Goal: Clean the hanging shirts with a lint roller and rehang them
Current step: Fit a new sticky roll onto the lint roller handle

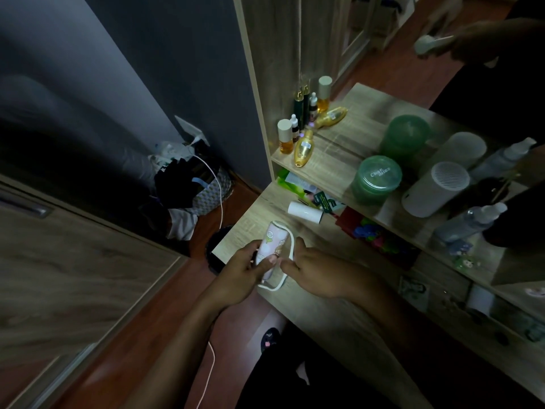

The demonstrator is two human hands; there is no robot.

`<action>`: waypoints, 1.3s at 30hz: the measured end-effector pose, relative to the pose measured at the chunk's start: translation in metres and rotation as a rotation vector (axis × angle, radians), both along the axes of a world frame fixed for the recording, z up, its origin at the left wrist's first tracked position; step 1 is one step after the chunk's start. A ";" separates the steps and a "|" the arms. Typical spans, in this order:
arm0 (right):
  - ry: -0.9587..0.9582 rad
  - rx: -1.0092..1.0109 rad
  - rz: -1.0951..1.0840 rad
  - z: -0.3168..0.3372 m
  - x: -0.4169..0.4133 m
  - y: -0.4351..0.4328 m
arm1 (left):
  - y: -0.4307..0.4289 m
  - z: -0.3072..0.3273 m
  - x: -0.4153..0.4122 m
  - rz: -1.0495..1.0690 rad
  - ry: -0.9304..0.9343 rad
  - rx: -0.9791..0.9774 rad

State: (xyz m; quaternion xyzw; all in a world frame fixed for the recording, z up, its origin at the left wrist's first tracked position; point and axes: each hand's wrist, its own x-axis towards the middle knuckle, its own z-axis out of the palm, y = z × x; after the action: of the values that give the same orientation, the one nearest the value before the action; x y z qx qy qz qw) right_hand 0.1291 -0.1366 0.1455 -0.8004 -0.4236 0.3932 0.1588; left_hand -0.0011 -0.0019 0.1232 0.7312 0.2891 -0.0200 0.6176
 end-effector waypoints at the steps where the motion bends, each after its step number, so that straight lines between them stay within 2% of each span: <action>1: -0.013 -0.006 0.027 0.000 0.001 0.000 | -0.001 -0.001 -0.001 0.006 -0.002 0.004; 4: -0.015 -0.001 0.093 -0.005 0.002 0.000 | -0.003 -0.003 -0.001 0.020 -0.009 0.025; 10: -0.055 0.047 0.020 -0.004 -0.004 0.003 | -0.006 -0.002 0.001 0.058 -0.011 -0.028; 15: -0.083 0.014 0.051 -0.002 -0.002 0.005 | -0.008 0.000 0.000 0.079 0.012 -0.069; 17: -0.128 0.083 0.057 0.003 0.003 0.005 | -0.005 0.004 0.004 0.072 0.041 -0.126; 19: 0.011 0.128 0.065 0.002 0.009 0.002 | -0.002 0.011 0.007 0.052 0.103 -0.230; 21: 0.045 0.034 0.060 0.000 0.014 0.001 | 0.000 0.016 0.010 0.046 0.163 -0.315; 24: 0.123 0.040 -0.030 0.005 0.020 0.003 | 0.001 0.021 0.012 0.041 0.218 -0.327; 26: 0.076 0.065 -0.019 0.007 0.022 0.003 | 0.000 0.022 0.015 0.052 0.199 -0.347; 31: 0.216 0.071 -0.145 0.032 0.027 -0.001 | -0.004 0.036 0.022 0.091 0.135 -0.392; 32: 0.175 0.093 -0.125 0.035 0.027 -0.004 | -0.005 0.040 0.023 0.085 0.136 -0.383; 37: 0.460 -0.047 -0.267 0.025 0.034 -0.002 | -0.006 0.046 0.025 0.086 0.139 -0.386; 39: 0.479 -0.037 -0.270 0.023 0.035 -0.001 | -0.010 0.047 0.025 0.087 0.141 -0.394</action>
State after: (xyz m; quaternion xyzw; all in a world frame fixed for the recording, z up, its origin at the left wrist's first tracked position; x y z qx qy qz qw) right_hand 0.1644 -0.1379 0.1683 -0.7367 -0.2563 0.5542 0.2905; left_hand 0.0244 -0.0118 0.1705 0.5800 0.3533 -0.1006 0.7271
